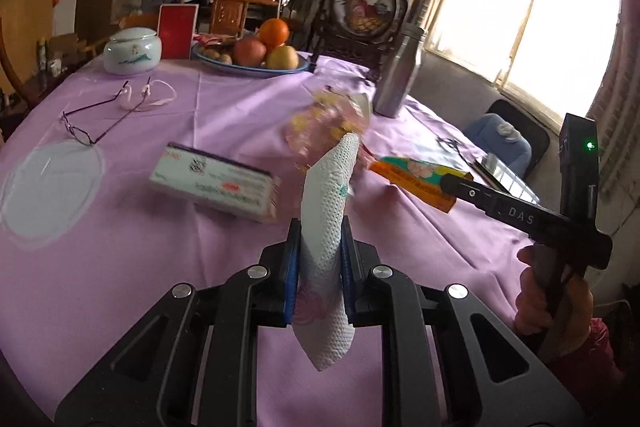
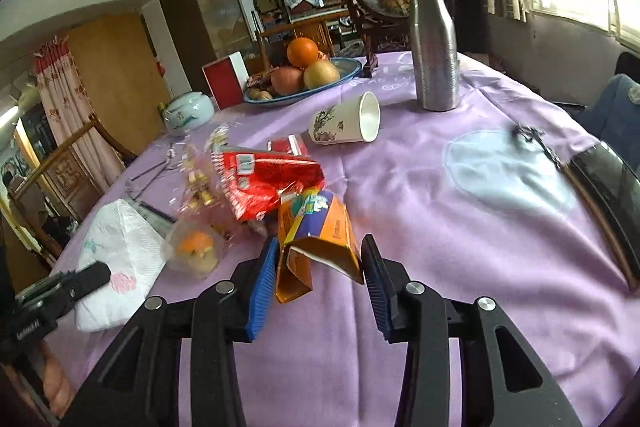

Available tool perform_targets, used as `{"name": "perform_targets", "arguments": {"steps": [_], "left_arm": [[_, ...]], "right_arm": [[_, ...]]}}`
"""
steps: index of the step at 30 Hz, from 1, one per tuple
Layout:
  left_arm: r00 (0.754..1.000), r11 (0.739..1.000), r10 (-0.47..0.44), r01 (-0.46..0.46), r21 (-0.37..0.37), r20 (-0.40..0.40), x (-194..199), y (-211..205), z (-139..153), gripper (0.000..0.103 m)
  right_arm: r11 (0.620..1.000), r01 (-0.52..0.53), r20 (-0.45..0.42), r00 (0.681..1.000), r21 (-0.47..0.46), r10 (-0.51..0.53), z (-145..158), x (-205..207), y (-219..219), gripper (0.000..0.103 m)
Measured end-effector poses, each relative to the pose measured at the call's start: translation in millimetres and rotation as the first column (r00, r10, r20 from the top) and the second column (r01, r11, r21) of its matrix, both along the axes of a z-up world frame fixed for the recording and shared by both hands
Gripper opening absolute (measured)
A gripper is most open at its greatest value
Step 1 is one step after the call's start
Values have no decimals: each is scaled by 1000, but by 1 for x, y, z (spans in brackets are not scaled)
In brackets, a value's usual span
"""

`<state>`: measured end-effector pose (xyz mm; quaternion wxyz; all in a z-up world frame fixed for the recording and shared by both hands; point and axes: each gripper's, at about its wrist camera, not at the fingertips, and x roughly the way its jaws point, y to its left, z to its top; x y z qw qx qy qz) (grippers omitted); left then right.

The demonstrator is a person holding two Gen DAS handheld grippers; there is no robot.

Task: Collect trash
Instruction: 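Lift the tissue with the left tool and the snack box with the right tool toward the wastebasket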

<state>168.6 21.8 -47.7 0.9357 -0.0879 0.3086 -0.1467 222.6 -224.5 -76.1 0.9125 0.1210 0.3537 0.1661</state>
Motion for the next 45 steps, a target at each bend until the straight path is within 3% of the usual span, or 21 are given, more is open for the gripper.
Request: {"name": "perform_targets", "arguments": {"steps": [7, 13, 19, 22, 26, 31, 34, 45], "left_arm": [[998, 994, -25, 19, -111, -50, -29, -3, -7, 19], [999, 994, -31, 26, -106, -40, -47, -14, -3, 19], [998, 996, -56, 54, -73, -26, -56, -34, 1, 19], [997, 996, -62, 59, -69, -35, -56, -40, -2, 19], [997, 996, -64, 61, -72, -49, -52, -42, -5, 19], [997, 997, -59, 57, -47, -52, -50, -43, -7, 19], [997, 997, -58, 55, -57, -53, -49, -43, -8, 19], [996, 996, -76, 74, -56, -46, -48, -50, 1, 19]], "right_arm": [[996, 39, 41, 998, 82, -43, 14, -55, -35, 41], [993, 49, 70, 996, 111, -57, 23, -87, -53, 41], [994, 41, 45, 998, 101, -46, 15, -87, -52, 44], [996, 28, 43, 999, 84, -31, 14, -84, -45, 50], [999, 30, -11, 1000, 19, -29, -5, -77, -35, 46], [995, 46, -31, 999, 85, -43, -22, -83, -44, 44], [995, 74, -11, 997, 72, -73, -16, -87, -48, 44], [976, 81, 58, 994, 203, -95, 15, -109, -84, 44]]}}
